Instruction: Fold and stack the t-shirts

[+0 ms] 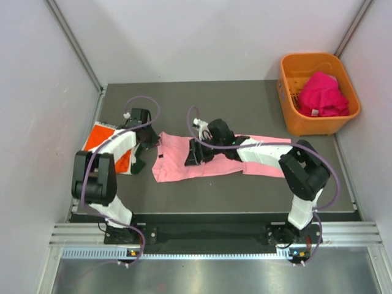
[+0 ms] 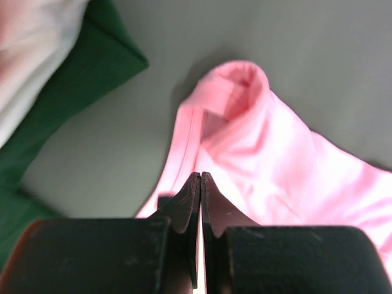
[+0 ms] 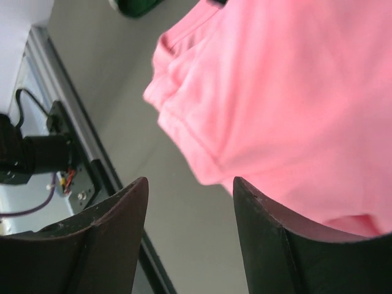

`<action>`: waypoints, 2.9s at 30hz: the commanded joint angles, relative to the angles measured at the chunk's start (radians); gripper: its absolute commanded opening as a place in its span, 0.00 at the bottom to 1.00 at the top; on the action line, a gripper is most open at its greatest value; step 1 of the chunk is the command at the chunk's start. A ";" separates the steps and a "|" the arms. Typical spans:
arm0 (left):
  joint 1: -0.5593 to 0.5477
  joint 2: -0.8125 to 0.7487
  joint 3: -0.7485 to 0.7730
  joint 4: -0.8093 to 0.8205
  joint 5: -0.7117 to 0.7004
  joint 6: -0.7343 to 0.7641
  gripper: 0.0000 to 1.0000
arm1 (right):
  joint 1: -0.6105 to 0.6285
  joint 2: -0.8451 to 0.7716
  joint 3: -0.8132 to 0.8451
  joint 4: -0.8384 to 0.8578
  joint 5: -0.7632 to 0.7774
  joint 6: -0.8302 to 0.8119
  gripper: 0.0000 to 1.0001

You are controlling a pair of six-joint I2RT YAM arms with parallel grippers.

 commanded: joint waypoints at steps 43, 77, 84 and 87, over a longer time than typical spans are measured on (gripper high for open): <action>0.036 -0.640 -0.335 -0.022 -0.073 0.000 0.08 | -0.036 0.699 1.154 -0.851 0.700 -0.430 0.16; -0.115 -0.330 -0.323 0.279 0.160 -0.094 0.62 | -0.401 0.112 0.596 -0.508 0.513 -0.315 0.79; -0.183 -0.221 -0.334 0.461 0.142 -0.244 0.64 | -0.395 -0.106 0.352 -0.452 0.513 -0.273 0.79; -0.188 -0.173 -0.327 0.532 0.107 -0.280 0.64 | -0.381 -0.201 0.242 -0.417 0.513 -0.255 0.79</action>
